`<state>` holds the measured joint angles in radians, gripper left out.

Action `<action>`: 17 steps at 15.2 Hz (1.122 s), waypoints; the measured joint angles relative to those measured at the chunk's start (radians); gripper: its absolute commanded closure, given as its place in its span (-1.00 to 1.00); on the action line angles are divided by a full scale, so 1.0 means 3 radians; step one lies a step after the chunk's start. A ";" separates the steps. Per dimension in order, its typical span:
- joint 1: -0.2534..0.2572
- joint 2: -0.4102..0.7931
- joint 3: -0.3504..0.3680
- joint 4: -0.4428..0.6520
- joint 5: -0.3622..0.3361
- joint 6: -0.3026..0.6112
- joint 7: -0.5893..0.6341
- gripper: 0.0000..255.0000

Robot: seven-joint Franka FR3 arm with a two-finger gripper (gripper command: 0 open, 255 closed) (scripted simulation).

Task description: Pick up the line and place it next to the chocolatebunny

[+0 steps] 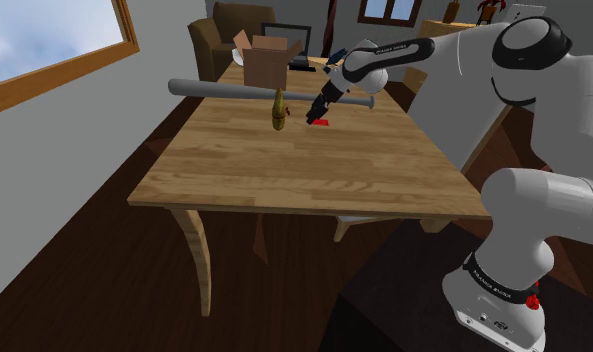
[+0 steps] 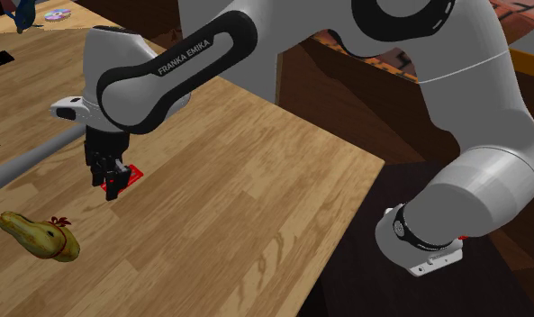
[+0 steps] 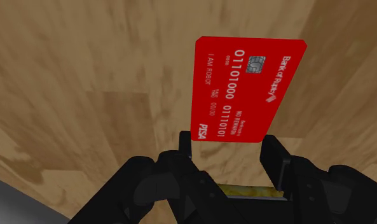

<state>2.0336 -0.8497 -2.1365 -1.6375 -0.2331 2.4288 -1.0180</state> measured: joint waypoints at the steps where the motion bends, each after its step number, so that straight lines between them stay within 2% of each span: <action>1: 0.0003 -0.0005 -0.0004 0.0001 -0.0002 0.0004 -0.0002 1.00; 5: 0.0005 -0.0009 -0.0007 0.0000 -0.0004 0.0009 -0.0003 1.00; 6: 0.0005 -0.0009 -0.0007 0.0000 -0.0004 0.0009 -0.0003 -1.00; 12: 0.0005 -0.0009 -0.0007 0.0000 -0.0004 0.0009 -0.0003 -1.00; 16: -0.0266 0.0173 0.0171 -0.0085 0.0102 -0.0161 -0.0074 -1.00; 17: -0.0291 0.0193 0.0191 -0.0076 0.0114 -0.0194 -0.0081 -1.00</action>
<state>1.9463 -0.7918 -2.0791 -1.6602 -0.1988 2.3707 -1.0423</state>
